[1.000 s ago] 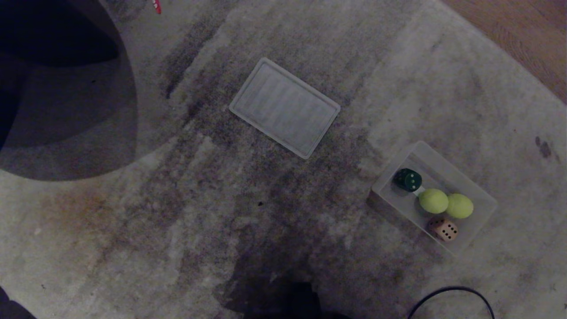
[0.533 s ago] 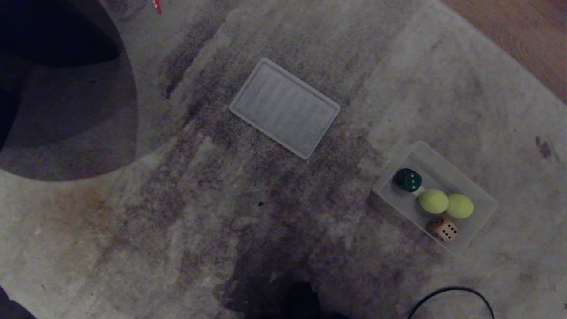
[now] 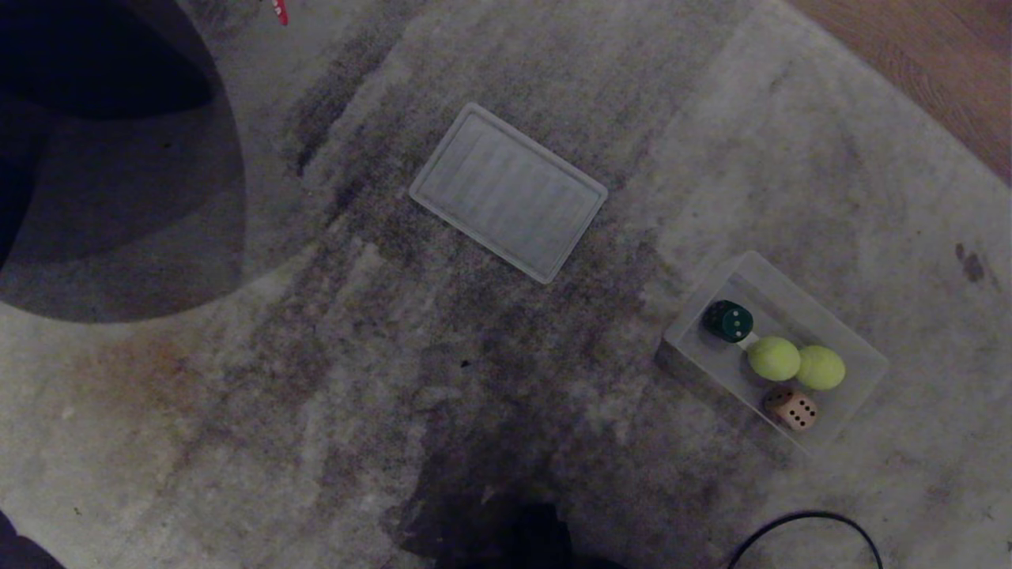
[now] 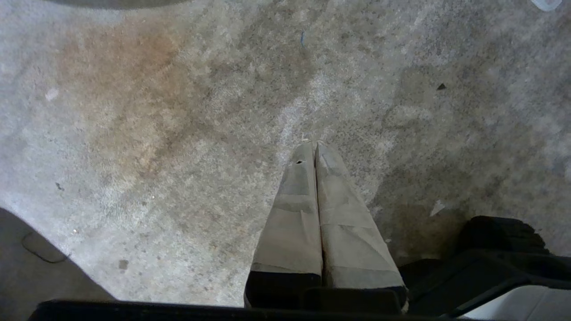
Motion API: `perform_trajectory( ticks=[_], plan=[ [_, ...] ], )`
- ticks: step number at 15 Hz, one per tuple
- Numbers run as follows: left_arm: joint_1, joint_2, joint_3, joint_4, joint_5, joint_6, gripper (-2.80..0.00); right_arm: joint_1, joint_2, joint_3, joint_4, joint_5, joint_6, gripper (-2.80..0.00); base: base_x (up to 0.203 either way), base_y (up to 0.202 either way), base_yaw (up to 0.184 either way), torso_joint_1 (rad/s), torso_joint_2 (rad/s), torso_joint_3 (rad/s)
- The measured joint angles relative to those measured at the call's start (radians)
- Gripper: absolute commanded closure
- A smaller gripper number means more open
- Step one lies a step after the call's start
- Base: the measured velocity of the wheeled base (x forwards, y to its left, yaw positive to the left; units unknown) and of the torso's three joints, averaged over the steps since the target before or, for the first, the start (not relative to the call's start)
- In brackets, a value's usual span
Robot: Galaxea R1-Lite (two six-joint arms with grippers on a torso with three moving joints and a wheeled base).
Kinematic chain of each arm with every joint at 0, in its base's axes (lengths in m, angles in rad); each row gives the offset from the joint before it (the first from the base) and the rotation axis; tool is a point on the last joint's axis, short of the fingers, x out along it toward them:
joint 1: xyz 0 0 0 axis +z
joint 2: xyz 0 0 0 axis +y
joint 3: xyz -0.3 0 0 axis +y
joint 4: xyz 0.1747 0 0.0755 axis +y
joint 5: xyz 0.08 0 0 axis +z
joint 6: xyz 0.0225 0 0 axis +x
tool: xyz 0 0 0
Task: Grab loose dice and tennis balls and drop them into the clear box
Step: Pick up toys out of the box
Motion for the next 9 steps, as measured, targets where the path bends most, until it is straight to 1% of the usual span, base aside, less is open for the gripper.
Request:
perform_trajectory(
  ticks=[2, 9],
  plan=[
    [0.000, 0.000, 0.000, 0.000, 0.000, 0.000, 0.00, 0.000, 0.000, 0.000, 0.000, -0.001, -0.001, 0.00, 0.000, 0.000, 0.000, 0.003, 0.00, 0.075],
    [0.000, 0.000, 0.000, -0.001, 0.006, -0.017, 0.00, 0.000, 0.000, 0.000, 0.000, -0.001, 0.000, 0.00, 0.000, 0.000, 0.000, 0.001, 0.00, 0.198]
  ],
)
